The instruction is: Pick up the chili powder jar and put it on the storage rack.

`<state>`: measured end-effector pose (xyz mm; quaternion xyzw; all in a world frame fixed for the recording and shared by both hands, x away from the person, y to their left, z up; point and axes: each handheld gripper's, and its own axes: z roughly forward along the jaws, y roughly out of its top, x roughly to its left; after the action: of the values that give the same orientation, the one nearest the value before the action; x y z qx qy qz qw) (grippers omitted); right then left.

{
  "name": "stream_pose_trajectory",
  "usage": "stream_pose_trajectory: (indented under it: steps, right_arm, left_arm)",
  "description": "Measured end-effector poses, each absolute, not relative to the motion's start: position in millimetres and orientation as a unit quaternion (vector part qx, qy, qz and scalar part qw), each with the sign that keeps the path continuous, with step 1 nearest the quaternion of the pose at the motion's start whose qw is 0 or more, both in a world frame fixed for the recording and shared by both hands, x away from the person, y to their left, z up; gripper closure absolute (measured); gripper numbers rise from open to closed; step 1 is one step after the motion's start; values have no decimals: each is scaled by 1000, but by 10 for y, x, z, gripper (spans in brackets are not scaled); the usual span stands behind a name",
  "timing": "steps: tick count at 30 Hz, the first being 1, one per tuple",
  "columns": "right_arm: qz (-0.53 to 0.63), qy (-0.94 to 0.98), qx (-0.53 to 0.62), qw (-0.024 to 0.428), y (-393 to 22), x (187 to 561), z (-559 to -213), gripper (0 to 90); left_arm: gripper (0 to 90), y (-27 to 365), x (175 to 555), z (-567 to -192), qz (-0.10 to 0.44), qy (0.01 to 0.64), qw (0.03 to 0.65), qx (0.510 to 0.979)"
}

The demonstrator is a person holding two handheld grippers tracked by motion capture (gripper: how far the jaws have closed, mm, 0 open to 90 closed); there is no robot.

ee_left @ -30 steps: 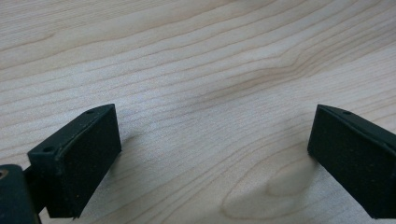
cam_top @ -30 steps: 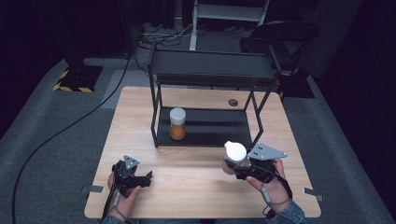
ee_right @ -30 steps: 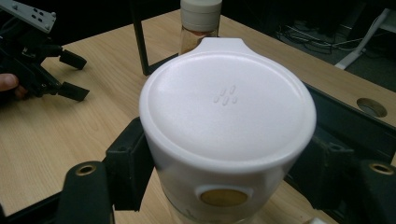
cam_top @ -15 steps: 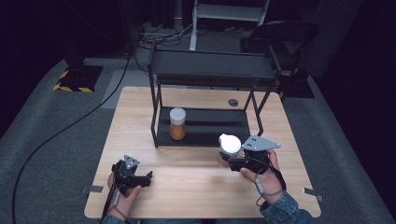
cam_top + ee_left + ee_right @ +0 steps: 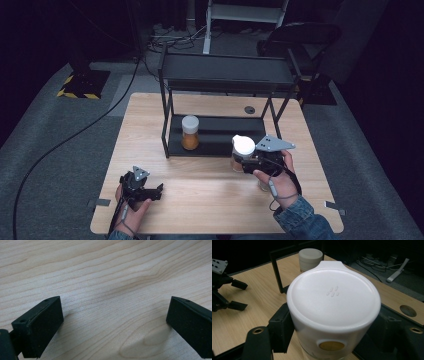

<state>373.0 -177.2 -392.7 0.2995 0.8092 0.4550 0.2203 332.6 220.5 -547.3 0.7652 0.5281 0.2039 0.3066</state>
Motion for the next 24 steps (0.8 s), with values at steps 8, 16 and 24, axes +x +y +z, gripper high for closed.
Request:
stream_pose_trajectory:
  steps: [8, 16, 24]
  right_arm:
    - [456, 808, 298, 223, -1708, 3847, -3907, 306]
    - [457, 807, 299, 223, -1649, 3969, -3914, 306]
    - [460, 806, 300, 220, -1578, 4077, -3925, 306]
  left_arm:
    - [7, 2205, 3326, -5473, 204, 528, 307, 765]
    - [7, 2205, 3326, -5473, 204, 528, 307, 765]
    - [7, 2205, 3325, -5472, 203, 528, 306, 765]
